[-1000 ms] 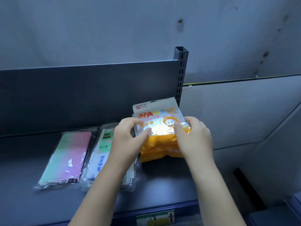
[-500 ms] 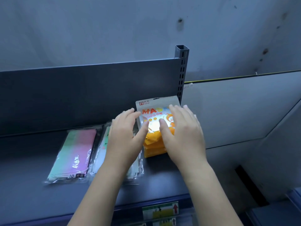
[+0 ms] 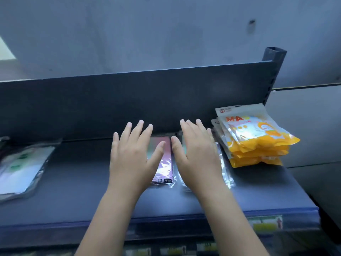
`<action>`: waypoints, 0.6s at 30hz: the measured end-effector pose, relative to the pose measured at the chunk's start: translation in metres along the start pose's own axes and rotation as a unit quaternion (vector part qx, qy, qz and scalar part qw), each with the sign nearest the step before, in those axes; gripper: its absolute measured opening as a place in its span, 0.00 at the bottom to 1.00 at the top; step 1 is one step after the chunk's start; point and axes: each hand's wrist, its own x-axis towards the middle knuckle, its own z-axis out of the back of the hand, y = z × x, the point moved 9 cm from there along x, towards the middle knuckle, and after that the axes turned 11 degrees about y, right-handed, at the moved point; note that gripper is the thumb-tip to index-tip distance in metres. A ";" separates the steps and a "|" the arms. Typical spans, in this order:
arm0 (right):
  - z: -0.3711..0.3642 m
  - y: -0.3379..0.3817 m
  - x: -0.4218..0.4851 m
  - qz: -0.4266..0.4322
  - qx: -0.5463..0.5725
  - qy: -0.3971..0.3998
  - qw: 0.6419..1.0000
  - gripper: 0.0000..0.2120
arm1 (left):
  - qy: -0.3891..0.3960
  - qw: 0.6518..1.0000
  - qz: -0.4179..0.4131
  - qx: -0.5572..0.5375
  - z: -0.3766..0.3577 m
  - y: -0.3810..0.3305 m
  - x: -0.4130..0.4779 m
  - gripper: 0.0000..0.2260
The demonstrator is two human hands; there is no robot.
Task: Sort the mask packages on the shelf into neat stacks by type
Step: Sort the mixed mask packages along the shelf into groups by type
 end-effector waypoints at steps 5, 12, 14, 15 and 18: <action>-0.061 0.080 -0.008 0.000 0.032 0.029 0.999 0.30 | 0.010 0.999 0.035 0.030 0.038 0.095 -0.024 0.37; -0.121 0.135 -0.021 -0.028 0.034 0.083 0.996 0.31 | 0.019 0.998 0.056 0.038 0.060 0.168 -0.050 0.37; -0.127 0.141 -0.019 -0.031 0.026 0.092 0.995 0.31 | 0.021 0.997 0.063 0.042 0.060 0.180 -0.053 0.37; -0.130 0.143 -0.017 -0.031 0.021 0.096 0.995 0.31 | 0.019 0.997 0.069 0.042 0.060 0.186 -0.053 0.37; -0.137 0.146 -0.011 -0.034 0.006 0.112 0.993 0.32 | 0.016 0.996 0.083 0.034 0.060 0.199 -0.052 0.37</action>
